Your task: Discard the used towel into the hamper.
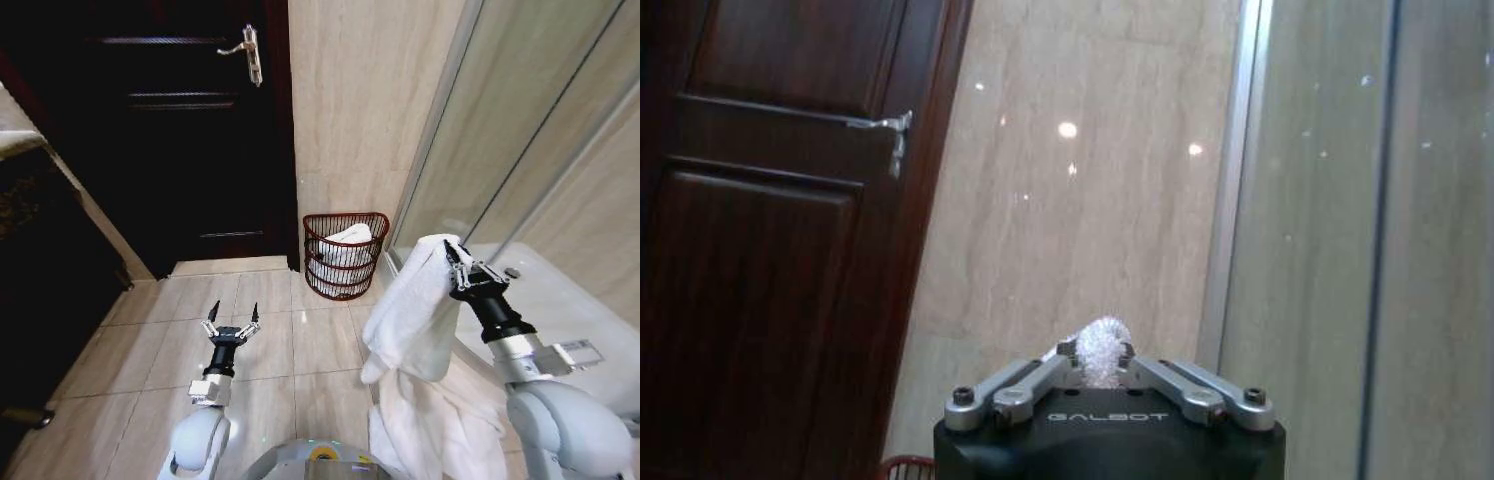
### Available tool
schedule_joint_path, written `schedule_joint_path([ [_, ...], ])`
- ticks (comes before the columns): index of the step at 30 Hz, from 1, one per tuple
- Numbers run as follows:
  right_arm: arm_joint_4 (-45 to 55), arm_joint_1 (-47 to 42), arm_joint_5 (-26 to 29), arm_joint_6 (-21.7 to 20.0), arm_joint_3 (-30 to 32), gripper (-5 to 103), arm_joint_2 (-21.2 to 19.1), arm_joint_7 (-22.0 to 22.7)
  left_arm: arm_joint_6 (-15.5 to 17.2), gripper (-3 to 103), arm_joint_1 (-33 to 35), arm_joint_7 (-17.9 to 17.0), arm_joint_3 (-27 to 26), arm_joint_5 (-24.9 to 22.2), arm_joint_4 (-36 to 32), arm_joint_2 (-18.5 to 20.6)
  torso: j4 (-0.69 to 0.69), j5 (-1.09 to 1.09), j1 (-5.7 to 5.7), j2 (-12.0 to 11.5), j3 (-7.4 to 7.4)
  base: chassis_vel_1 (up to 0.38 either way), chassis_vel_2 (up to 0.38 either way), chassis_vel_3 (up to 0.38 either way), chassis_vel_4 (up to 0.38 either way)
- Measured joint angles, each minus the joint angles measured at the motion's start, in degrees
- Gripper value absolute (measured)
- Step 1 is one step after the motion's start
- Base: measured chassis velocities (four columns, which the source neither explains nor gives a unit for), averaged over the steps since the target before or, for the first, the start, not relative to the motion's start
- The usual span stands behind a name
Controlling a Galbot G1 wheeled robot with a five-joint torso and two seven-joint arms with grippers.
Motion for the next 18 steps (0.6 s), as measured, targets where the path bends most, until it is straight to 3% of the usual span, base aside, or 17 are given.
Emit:
schedule_joint_path([
  [2,0.02,-0.12,-0.15,-0.02,-0.12,5,0.08,0.01,0.0,100,0.09,-0.07,-0.01,0.0,0.02,-0.06,-0.06,-0.05,0.0,-0.01,0.0,-0.12,0.084,0.08,-0.139],
  [4,0.05,0.01,-0.21,-0.07,-0.28,5,0.08,0.11,0.13,100,0.2,-0.36,-0.01,-0.03,0.01,-0.13,-0.02,0.02,0.01,-0.01,0.0,-0.068,0.036,0.052,-0.044],
  [18,0.03,-0.16,0.15,0.26,-0.62,5,0.3,-0.1,2.64,100,0.12,-1.5,0.07,1.82,-0.69,-0.32,-0.02,0.0,0.0,0.03,0.02,-0.005,0.002,0.003,-0.003],
])
